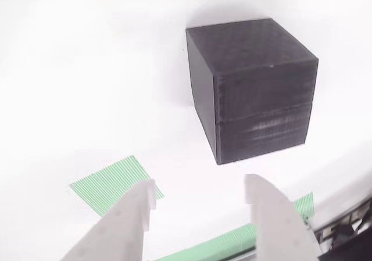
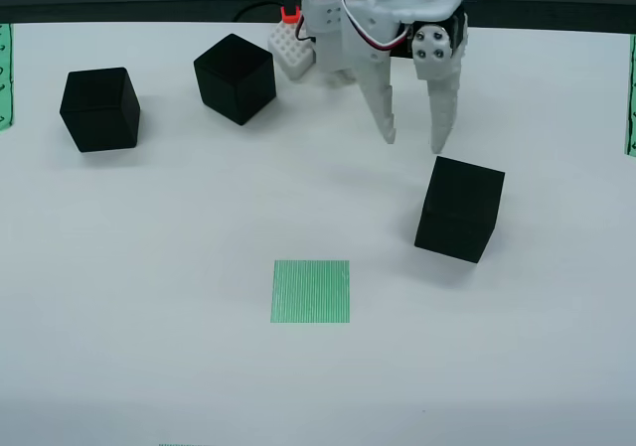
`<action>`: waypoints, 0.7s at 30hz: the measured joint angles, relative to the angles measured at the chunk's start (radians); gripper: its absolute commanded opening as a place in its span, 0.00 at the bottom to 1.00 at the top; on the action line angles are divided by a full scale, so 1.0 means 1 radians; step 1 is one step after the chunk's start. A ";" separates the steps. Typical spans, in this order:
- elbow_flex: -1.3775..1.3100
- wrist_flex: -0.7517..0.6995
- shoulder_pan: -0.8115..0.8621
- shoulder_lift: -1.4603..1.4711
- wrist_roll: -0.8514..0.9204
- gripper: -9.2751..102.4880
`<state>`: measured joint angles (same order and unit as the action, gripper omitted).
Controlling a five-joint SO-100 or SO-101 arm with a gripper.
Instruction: Stack 3 Blocks on the chosen place.
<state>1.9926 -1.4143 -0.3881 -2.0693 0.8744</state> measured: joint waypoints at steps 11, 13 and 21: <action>-0.118 -0.061 -0.061 0.176 0.092 0.37; -0.143 -0.052 -0.057 0.224 0.094 0.37; -0.233 -0.009 -0.061 0.394 0.094 0.37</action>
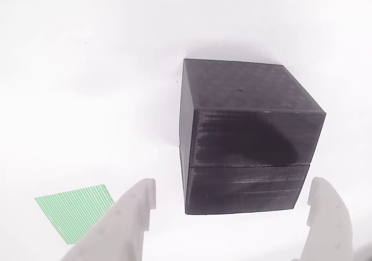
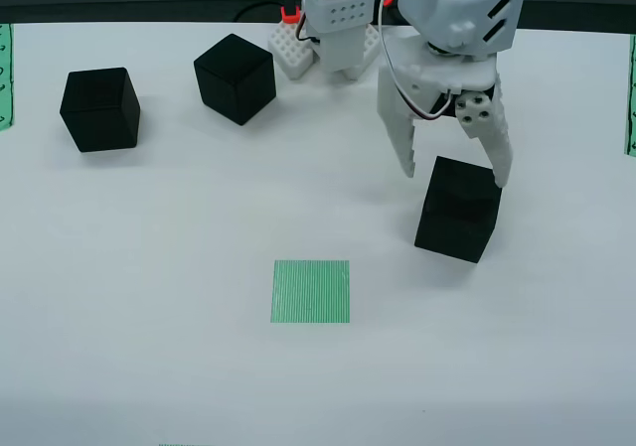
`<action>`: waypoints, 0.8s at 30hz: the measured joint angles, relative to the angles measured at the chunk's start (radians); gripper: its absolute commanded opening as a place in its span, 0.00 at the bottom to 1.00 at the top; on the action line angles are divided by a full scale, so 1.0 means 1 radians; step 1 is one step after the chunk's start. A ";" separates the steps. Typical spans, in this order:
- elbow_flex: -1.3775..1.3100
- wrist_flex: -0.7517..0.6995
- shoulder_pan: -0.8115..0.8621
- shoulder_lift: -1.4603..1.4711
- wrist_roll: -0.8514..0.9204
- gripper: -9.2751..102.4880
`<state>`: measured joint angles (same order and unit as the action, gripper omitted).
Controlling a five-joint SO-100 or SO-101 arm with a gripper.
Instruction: Stack 3 Blocks on the chosen place.
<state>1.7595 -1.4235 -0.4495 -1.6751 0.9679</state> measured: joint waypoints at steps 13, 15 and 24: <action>-0.037 0.052 -0.052 0.126 -0.040 0.36; -0.037 0.069 -0.055 0.138 -0.041 0.36; -0.021 0.095 -0.069 0.143 -0.071 0.21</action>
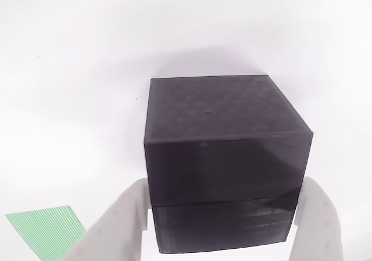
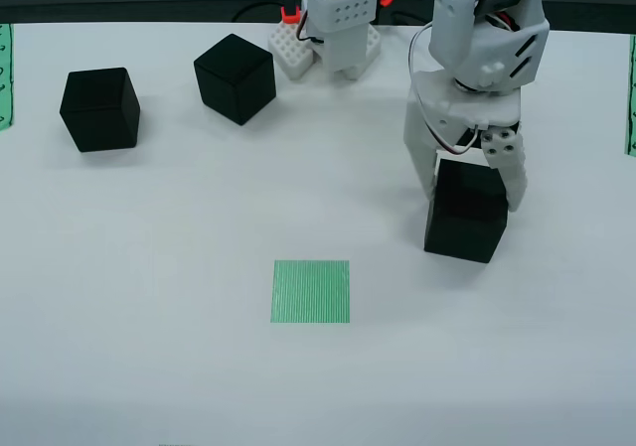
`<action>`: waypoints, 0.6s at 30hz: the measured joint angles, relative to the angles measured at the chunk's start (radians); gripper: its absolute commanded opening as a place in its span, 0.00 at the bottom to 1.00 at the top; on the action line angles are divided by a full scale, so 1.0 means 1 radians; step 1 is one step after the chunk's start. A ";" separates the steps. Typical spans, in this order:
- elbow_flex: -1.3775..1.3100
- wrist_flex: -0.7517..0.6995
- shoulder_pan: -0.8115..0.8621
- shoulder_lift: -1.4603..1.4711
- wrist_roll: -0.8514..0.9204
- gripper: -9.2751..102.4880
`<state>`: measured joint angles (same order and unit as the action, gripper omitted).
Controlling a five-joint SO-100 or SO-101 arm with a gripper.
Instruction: Stack 3 Blocks on the chosen place.
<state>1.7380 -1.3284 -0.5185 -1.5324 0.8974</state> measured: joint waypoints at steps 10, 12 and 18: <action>0.014 -0.031 0.002 -0.097 -0.176 0.21; 0.014 -0.046 0.011 -0.144 -0.258 0.21; -0.029 -0.120 0.103 -0.204 -0.509 0.21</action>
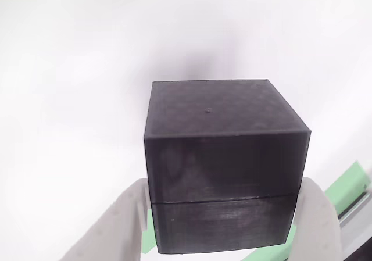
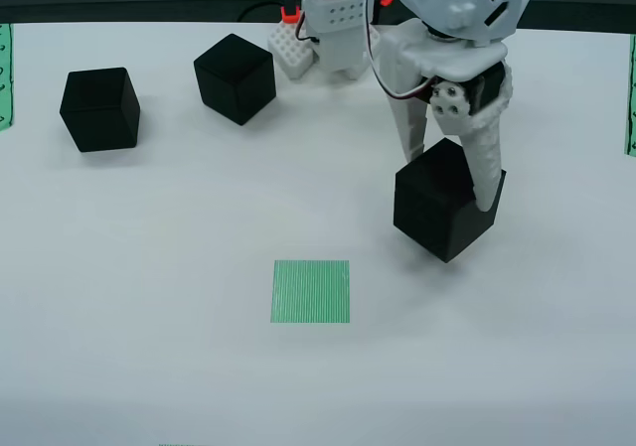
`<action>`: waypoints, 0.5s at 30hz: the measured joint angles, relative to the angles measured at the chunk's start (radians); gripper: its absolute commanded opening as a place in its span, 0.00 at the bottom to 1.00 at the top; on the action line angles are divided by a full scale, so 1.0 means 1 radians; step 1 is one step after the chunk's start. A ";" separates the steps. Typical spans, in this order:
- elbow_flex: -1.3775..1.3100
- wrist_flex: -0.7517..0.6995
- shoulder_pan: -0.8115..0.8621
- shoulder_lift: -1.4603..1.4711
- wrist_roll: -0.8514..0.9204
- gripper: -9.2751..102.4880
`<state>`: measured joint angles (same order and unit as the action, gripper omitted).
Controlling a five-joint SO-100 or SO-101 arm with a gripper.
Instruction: Stack 3 Blocks on the chosen place.
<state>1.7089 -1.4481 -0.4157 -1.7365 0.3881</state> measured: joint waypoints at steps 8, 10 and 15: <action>-0.066 -0.077 0.215 0.015 -0.120 0.21; -0.101 -0.091 0.272 0.049 -0.129 0.21; -0.202 -0.115 0.362 0.158 -0.150 0.21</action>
<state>1.5064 -1.5631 -0.0537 -1.5785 0.2378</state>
